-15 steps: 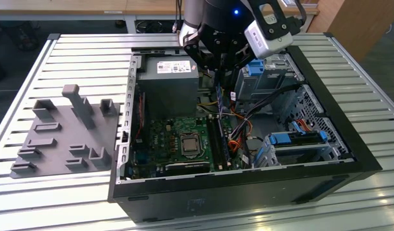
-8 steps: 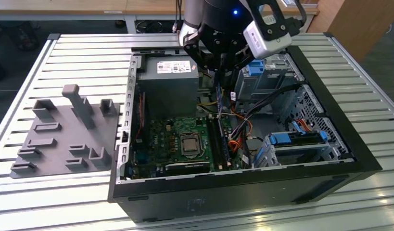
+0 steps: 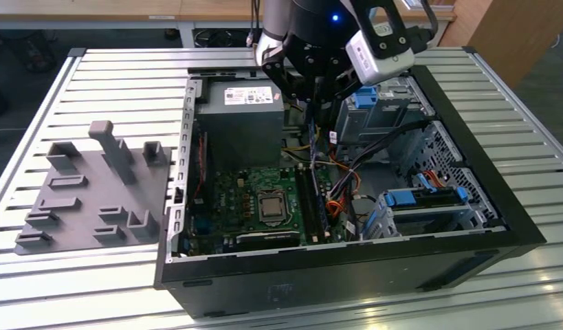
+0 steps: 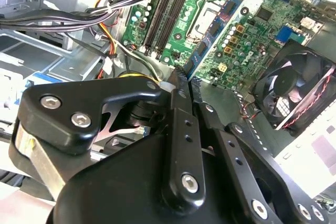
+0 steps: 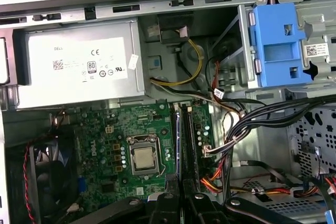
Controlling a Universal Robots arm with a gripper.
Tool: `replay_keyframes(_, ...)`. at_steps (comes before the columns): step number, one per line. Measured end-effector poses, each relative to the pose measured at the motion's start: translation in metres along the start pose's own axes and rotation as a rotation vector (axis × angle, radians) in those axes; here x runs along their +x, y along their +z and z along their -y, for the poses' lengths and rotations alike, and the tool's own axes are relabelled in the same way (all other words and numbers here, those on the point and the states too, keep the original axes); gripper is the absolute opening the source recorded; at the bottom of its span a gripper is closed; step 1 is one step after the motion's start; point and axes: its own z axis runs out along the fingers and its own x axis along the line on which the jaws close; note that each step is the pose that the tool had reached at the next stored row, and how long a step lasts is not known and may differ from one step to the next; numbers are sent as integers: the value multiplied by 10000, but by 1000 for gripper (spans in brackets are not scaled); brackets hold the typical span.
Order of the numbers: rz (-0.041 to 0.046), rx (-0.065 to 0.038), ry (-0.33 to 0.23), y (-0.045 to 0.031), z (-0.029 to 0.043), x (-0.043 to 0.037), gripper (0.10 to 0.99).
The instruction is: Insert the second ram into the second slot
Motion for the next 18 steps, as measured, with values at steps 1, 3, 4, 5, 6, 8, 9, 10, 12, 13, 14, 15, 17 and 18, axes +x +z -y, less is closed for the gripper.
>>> replay_keyframes(1, 1, 0, 32, 1, 0, 0, 137)
replay_keyframes(3, 3, 2, 95, 1, 0, 0, 137)
replay_keyframes(4, 5, 2, 124, 1, 0, 0, 137)
replay_keyframes(5, 6, 3, 155, 2, 0, 0, 137)
replay_keyframes(6, 7, 3, 187, 2, 0, 0, 137)
replay_keyframes(8, 9, 4, 250, 3, 0, 0, 137)
replay_keyframes(9, 11, 4, 287, 4, 0, 0, 137)
replay_keyframes(10, 12, 5, 326, 4, 0, 0, 137)
replay_keyframes(12, 14, 6, 388, 5, 0, 0, 137)
replay_keyframes(13, 16, 6, 421, 6, 0, 0, 137)
replay_keyframes(14, 17, 6, 461, 7, 0, 0, 137)
replay_keyframes(15, 19, 9, 515, 9, 0, 0, 137)
replay_keyframes(17, 24, 15, 633, 12, 0, 0, 137)
replay_keyframes(18, 26, 16, 669, 15, 1, 0, 137)
